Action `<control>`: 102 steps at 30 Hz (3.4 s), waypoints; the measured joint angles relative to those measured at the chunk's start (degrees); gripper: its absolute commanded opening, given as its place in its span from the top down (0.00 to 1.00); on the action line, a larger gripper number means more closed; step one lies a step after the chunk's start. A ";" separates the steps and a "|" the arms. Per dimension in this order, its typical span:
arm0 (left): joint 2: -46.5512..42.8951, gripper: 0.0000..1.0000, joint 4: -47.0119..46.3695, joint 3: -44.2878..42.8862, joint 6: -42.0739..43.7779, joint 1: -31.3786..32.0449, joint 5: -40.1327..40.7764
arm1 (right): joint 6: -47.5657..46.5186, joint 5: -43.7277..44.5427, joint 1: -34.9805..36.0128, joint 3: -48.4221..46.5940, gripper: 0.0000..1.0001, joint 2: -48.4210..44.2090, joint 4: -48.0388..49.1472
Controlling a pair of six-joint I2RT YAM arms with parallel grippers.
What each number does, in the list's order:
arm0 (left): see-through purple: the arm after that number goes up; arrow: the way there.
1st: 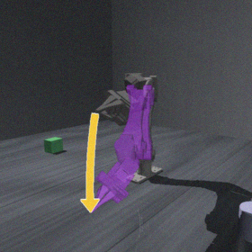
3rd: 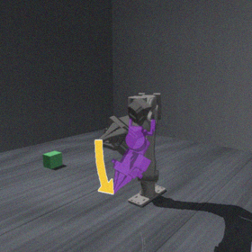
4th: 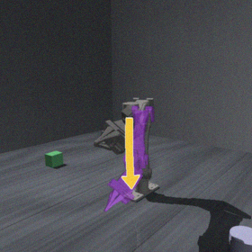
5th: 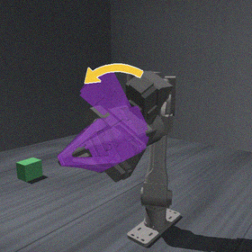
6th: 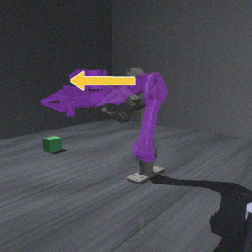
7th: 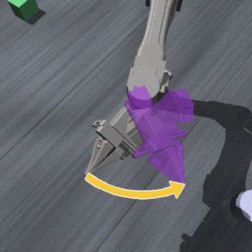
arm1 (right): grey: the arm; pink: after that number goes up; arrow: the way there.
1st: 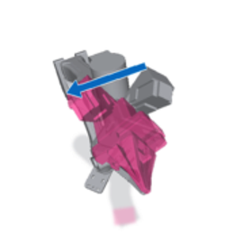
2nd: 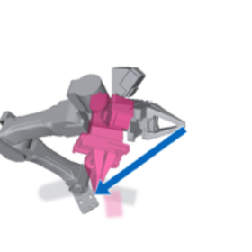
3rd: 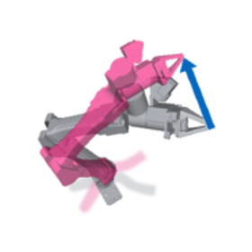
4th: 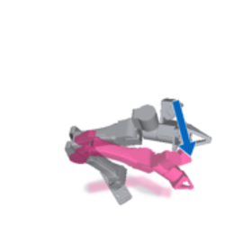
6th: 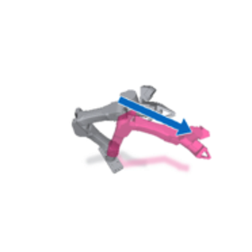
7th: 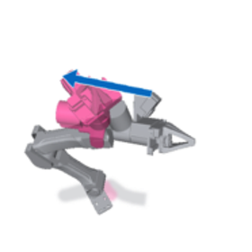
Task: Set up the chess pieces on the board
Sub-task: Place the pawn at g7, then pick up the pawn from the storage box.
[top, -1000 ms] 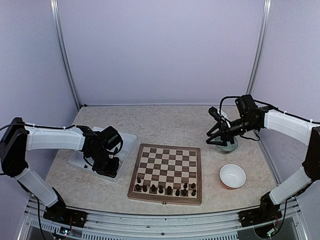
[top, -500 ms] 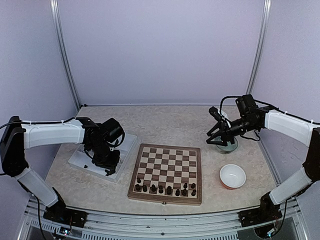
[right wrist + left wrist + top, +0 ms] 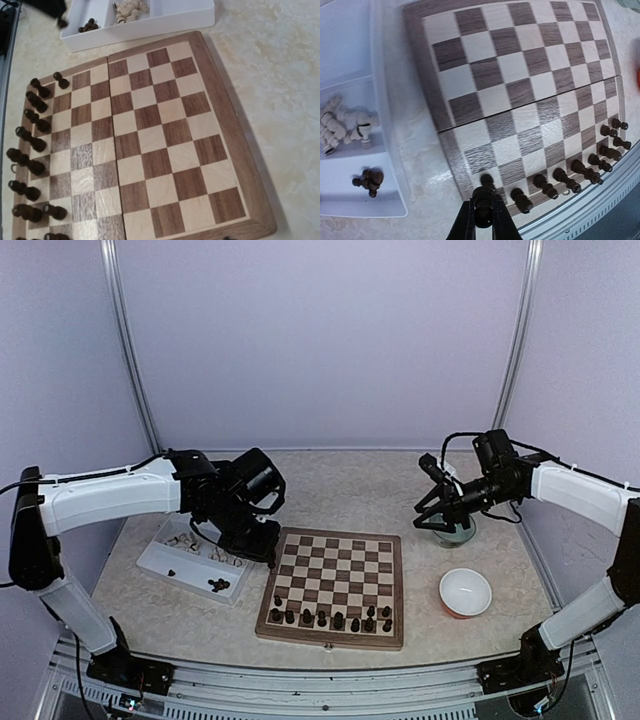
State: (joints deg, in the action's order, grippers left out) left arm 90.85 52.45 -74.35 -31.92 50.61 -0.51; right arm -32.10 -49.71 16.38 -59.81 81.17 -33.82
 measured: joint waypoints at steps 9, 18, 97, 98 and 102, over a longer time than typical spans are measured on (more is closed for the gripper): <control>13.51 0.94 0.07 -8.70 4.07 9.60 -1.66 | 0.02 0.35 0.00 0.68 0.48 -1.11 0.61; 17.59 0.94 2.05 -9.44 5.88 10.23 -1.62 | 0.02 0.52 0.00 1.55 0.48 -1.68 0.79; -7.39 0.67 -7.41 21.18 -4.70 -14.53 6.71 | 0.00 0.92 0.00 1.62 0.48 -2.05 0.92; -6.88 0.67 -8.20 21.35 -4.68 -14.58 6.54 | 0.00 0.92 0.00 1.62 0.48 -2.03 0.90; -4.68 0.67 -10.56 21.62 -4.66 -14.60 5.46 | 0.00 0.94 0.00 1.62 0.48 -1.97 0.92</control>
State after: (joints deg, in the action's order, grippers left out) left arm 86.17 41.89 -52.73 -36.58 36.01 4.95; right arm -32.10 -48.77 16.38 -58.19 79.20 -32.91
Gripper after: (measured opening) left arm 0.331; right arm 0.523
